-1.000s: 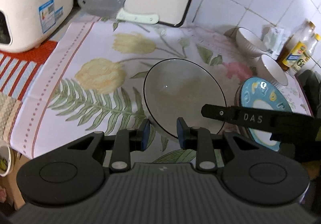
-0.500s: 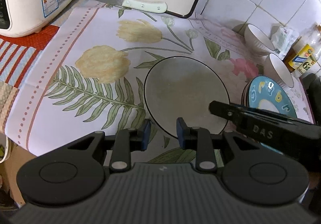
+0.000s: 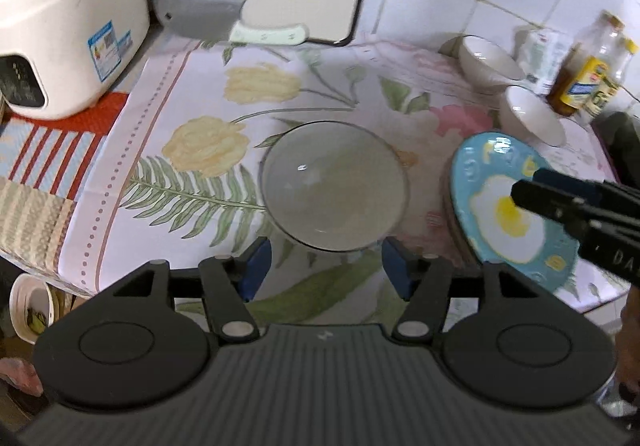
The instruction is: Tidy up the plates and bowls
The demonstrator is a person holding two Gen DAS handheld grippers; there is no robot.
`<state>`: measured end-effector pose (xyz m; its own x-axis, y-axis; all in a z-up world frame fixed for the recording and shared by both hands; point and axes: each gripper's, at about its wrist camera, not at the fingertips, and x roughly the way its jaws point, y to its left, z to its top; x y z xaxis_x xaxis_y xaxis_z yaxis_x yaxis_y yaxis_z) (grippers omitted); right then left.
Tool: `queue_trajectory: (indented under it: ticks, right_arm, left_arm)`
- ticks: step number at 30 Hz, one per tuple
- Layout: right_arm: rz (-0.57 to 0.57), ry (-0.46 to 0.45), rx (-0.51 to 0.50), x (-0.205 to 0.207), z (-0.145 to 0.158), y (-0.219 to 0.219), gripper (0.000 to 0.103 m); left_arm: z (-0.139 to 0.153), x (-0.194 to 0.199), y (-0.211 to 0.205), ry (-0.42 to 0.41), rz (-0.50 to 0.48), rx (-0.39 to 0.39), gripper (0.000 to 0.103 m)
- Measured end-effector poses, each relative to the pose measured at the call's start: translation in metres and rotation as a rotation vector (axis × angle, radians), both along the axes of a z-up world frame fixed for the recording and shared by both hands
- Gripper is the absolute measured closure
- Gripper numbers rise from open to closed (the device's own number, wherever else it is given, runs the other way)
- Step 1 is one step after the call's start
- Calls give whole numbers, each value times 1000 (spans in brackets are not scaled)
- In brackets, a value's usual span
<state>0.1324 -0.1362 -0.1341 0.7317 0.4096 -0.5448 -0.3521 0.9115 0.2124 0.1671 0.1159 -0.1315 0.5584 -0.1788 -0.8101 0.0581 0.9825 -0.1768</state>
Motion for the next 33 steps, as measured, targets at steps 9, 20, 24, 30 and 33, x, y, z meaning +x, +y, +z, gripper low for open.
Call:
queue_trajectory:
  ticks: [9, 20, 24, 30, 33]
  right_arm:
    - [-47, -116, 30, -50, 46, -60, 49]
    - [-127, -178, 12, -75, 62, -120, 34]
    - [-131, -152, 45, -74, 57, -142, 30]
    - [-171, -141, 54, -68, 43, -174, 27]
    - [-191, -139, 49, -61, 31, -188, 27]
  left_arm:
    - [56, -32, -48, -26, -139, 45, 34]
    - [94, -36, -101, -108, -247, 51, 21]
    - [92, -30, -131, -124, -314, 104, 12]
    - [85, -8, -163, -95, -376, 56, 9]
    - [79, 7, -177, -97, -385, 35, 9]
